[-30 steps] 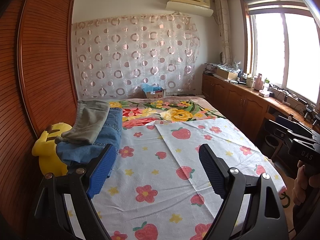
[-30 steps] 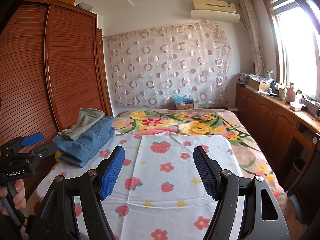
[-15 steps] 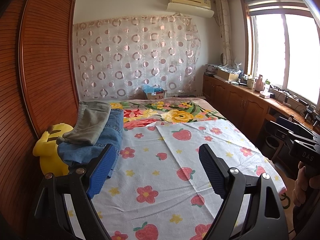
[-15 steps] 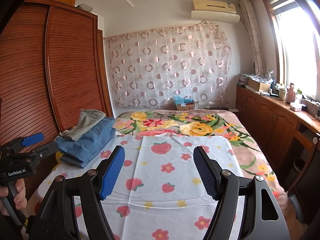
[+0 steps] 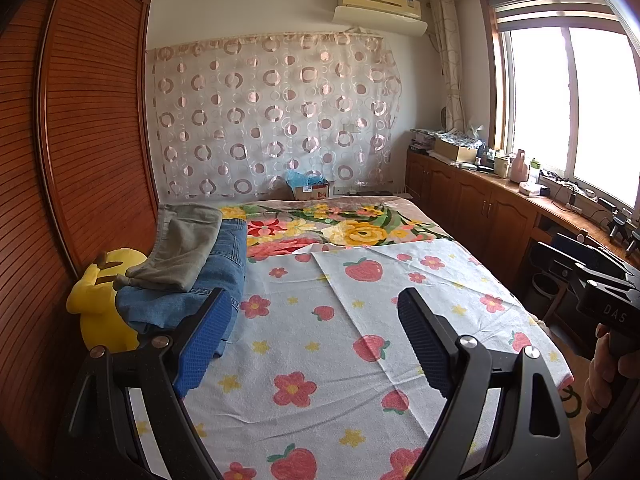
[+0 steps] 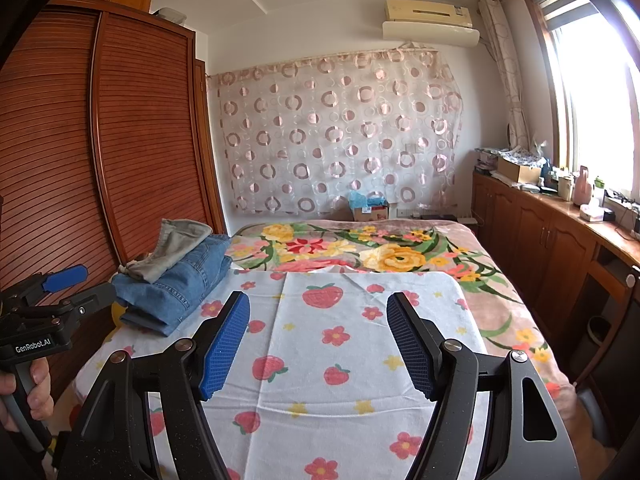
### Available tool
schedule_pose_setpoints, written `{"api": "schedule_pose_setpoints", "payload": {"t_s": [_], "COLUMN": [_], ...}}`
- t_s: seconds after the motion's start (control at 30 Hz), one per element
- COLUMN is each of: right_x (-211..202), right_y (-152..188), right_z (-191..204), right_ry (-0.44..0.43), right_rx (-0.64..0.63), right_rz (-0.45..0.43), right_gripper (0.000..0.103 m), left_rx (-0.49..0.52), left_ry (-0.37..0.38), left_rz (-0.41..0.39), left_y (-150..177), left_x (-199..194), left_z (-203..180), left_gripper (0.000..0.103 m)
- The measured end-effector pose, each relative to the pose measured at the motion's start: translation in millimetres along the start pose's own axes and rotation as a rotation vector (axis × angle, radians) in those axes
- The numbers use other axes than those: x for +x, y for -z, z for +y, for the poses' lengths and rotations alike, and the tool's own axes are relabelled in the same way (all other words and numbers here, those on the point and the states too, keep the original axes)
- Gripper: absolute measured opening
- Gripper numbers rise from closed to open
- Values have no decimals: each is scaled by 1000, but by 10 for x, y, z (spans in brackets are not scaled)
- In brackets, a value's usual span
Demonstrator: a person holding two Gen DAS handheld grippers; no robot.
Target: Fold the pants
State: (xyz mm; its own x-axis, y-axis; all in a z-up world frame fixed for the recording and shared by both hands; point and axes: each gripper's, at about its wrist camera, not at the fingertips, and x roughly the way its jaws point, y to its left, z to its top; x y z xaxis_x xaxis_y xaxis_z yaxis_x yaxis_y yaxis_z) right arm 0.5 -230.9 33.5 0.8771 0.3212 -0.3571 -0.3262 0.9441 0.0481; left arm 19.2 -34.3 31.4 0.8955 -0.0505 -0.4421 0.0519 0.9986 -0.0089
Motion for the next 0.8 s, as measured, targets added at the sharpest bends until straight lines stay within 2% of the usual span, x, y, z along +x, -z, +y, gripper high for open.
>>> {"api": "schedule_pose_setpoints", "payload": {"t_s": [0.8], "right_x": [-16], "right_y": [26], "right_z": [11], "right_ry": [2], "right_rx": [-2], "right_rz": [-4], "right_gripper": [73], "left_rx": [0], "left_ry": [0], "left_rz": [-2], "left_y": [25], "left_x": [3], "left_z": [11], "left_gripper": [86]}}
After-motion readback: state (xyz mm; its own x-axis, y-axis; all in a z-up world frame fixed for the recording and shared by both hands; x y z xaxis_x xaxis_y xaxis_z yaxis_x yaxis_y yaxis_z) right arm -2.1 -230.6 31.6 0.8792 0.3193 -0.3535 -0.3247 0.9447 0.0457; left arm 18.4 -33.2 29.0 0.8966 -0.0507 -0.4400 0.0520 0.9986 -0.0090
